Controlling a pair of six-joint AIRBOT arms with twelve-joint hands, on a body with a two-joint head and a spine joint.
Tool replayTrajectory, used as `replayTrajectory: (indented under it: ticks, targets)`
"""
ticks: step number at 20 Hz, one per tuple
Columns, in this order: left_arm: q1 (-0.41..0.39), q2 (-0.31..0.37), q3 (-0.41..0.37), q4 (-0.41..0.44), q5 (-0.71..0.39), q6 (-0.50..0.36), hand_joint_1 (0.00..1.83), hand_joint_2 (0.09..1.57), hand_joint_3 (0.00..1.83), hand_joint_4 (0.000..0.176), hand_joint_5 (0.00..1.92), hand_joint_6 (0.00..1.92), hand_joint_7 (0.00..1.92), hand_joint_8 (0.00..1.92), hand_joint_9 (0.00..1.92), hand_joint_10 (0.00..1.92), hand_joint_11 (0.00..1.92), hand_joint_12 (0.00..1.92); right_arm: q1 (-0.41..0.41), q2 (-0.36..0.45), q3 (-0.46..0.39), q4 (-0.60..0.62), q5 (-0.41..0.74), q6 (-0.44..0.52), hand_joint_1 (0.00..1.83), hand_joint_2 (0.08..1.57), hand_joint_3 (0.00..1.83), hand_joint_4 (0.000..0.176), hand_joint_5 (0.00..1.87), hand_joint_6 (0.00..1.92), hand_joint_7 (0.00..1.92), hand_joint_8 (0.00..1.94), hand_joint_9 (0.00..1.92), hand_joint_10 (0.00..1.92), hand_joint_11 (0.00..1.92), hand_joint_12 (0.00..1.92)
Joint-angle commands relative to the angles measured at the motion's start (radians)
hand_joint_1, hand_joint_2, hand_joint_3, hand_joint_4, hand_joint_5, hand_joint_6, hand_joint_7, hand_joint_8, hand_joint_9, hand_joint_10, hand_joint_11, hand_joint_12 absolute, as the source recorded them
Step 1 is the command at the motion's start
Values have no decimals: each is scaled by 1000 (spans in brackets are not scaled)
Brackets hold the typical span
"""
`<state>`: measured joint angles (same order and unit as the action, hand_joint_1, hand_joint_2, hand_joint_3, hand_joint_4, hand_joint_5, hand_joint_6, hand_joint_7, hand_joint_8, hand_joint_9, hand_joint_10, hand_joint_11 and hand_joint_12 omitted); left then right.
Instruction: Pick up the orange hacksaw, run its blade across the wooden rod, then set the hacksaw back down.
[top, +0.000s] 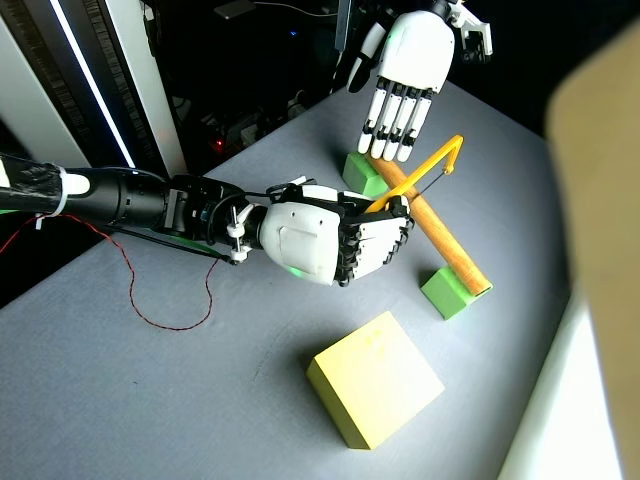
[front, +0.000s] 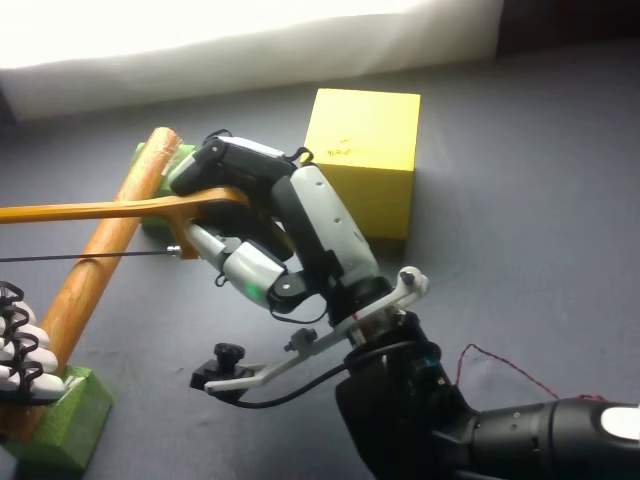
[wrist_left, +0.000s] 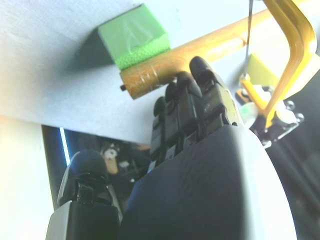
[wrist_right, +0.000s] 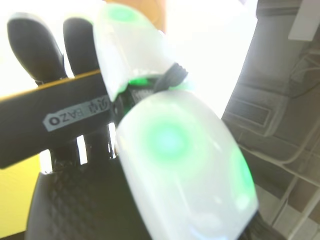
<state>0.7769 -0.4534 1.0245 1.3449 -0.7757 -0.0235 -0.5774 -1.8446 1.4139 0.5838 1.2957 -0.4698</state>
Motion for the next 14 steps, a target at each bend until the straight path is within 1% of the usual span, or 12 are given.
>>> replayTrajectory:
  ticks: [1,2,3,6,8,9,11,12,14]
  targets:
    - [-4,-9,6,-31,-2,4,109,1289,2,0,151,0,206,5,201,4,0,508,14,-6,3,-63,90,7,1369,1160,1,0,729,1130,875,1087,973,1293,1001,1310]
    - [-4,-9,6,-31,-2,4,103,1288,1,0,160,2,220,6,213,6,0,542,16,-12,4,-55,89,2,1369,1161,0,0,728,1127,878,1086,973,1295,1008,1315]
    - [-4,-9,6,-31,-2,4,110,1287,0,0,166,3,203,4,204,1,0,507,18,-16,6,-51,89,0,1368,1166,1,0,715,1141,868,1100,967,1304,998,1312]
    - [-4,-9,5,-31,-2,4,124,1287,0,0,163,1,204,3,201,1,0,529,18,-31,11,-50,90,-2,1368,1166,0,0,713,1125,874,1098,963,1316,1012,1316]
    - [-4,-9,5,-31,-2,4,106,1294,1,0,166,3,196,3,180,2,0,473,16,-32,11,-50,89,-2,1366,1171,0,0,704,1152,860,1115,957,1322,996,1328]
    - [-4,-9,4,-31,-2,4,100,1292,1,0,168,2,197,3,186,4,0,505,13,-31,10,-50,92,-2,1371,1157,0,0,731,1119,887,1070,981,1281,1004,1310]
    - [-4,-9,4,-31,-2,4,116,1285,0,0,171,2,200,3,195,5,0,513,6,-23,10,-57,108,2,1370,1158,1,0,726,1132,883,1072,985,1270,1006,1288]
    - [-4,-8,4,-31,-2,4,126,1283,0,0,177,3,209,4,204,6,0,532,1,-15,6,-63,118,2,1368,1163,1,0,712,1150,876,1083,974,1288,1008,1296]
    - [-3,-8,6,-31,-2,4,125,1281,0,0,202,9,211,3,202,3,0,496,-13,9,-16,-65,121,0,1366,1171,0,0,698,1151,869,1101,956,1324,995,1337]
